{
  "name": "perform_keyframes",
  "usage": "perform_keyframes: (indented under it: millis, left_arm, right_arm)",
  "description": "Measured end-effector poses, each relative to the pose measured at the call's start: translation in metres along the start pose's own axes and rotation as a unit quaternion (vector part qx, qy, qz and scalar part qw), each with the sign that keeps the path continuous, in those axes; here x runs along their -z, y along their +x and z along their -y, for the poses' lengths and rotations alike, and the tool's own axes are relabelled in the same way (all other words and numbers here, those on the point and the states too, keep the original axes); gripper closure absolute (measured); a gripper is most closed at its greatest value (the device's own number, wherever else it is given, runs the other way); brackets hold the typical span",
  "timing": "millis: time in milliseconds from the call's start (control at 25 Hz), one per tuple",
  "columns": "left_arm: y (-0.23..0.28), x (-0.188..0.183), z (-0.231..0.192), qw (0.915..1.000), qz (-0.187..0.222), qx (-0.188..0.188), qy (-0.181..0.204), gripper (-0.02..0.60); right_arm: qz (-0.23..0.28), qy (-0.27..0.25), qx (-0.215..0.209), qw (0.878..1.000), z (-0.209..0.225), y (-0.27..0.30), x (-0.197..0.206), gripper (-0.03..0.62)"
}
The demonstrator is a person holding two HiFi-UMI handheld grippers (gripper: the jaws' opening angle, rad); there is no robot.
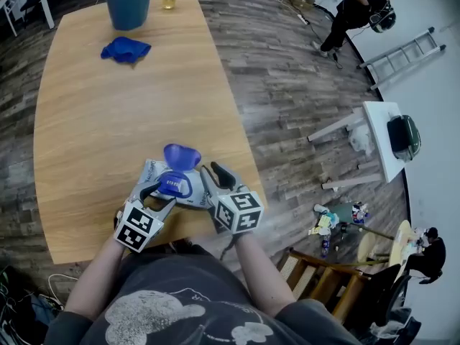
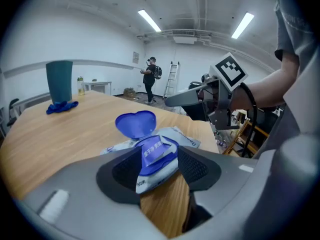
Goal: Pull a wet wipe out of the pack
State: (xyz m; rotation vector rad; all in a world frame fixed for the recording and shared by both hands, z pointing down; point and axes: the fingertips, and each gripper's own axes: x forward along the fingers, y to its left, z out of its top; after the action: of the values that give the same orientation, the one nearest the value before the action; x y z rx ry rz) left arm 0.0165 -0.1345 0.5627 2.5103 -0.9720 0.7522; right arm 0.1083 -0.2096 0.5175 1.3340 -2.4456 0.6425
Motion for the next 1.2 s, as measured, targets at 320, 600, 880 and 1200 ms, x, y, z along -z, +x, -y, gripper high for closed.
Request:
perform_keyframes:
  millis: [320, 600, 880, 1200]
  left_arm:
    - [0.037, -0.007, 0.006, 0.9966, -0.026, -0.061, 0.048, 0.328]
    - [0.037, -0.009, 0.0, 0.9965, -0.026, -0.072, 0.032, 0.442]
    - [0.022, -0.011, -0.011, 0.9959, -0.007, -0.089, -0.01, 0.552]
    - [0.0, -0.003, -0.053, 0.9896, -0.008, -0.138, -0.04, 0.555]
  right_arm:
    - [-0.01, -0.006, -0.004, 1.0, -0.006, -0.025, 0.017, 0.482]
    - [-0.022, -0.019, -0.01, 1.0, -0.008, -0.029, 0.027, 0.482]
    - [-0.036, -0.038, -0.026, 0.998, -0.021, -0.022, 0.031, 0.487]
    - [-0.098, -0.115, -0.081, 0.985, -0.064, 0.003, 0.046, 0.493]
